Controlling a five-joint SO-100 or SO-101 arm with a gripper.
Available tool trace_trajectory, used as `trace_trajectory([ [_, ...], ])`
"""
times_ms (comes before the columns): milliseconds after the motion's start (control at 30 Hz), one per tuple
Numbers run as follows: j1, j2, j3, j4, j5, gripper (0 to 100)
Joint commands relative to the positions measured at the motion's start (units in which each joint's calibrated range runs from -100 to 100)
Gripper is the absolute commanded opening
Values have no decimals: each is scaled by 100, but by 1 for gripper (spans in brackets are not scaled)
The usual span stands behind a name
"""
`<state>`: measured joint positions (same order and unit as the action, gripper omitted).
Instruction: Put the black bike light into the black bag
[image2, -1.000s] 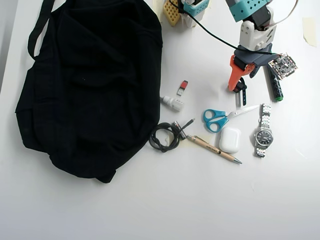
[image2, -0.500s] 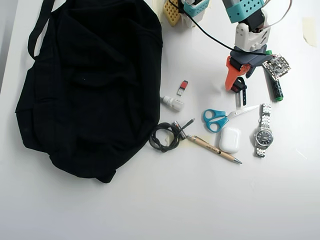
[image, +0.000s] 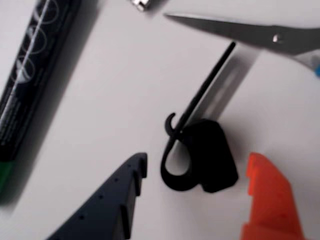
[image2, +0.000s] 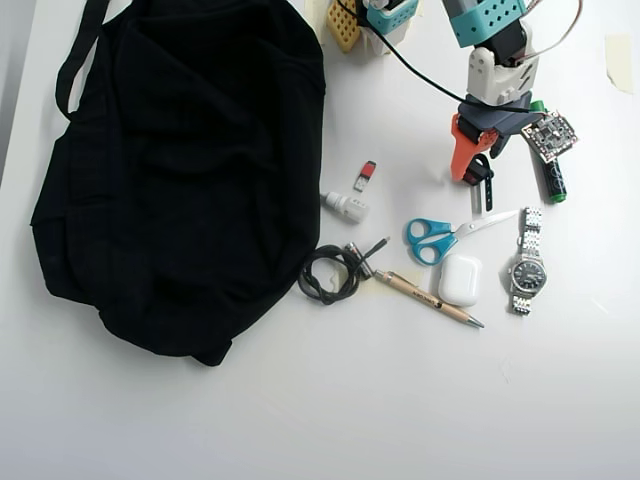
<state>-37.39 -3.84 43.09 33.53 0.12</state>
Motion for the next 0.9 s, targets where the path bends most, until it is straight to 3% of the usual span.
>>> trace_trajectory([
  [0, 45, -40, -104, -11, -23, 26],
  [867, 52, 19, -212, -89, -44, 25],
])
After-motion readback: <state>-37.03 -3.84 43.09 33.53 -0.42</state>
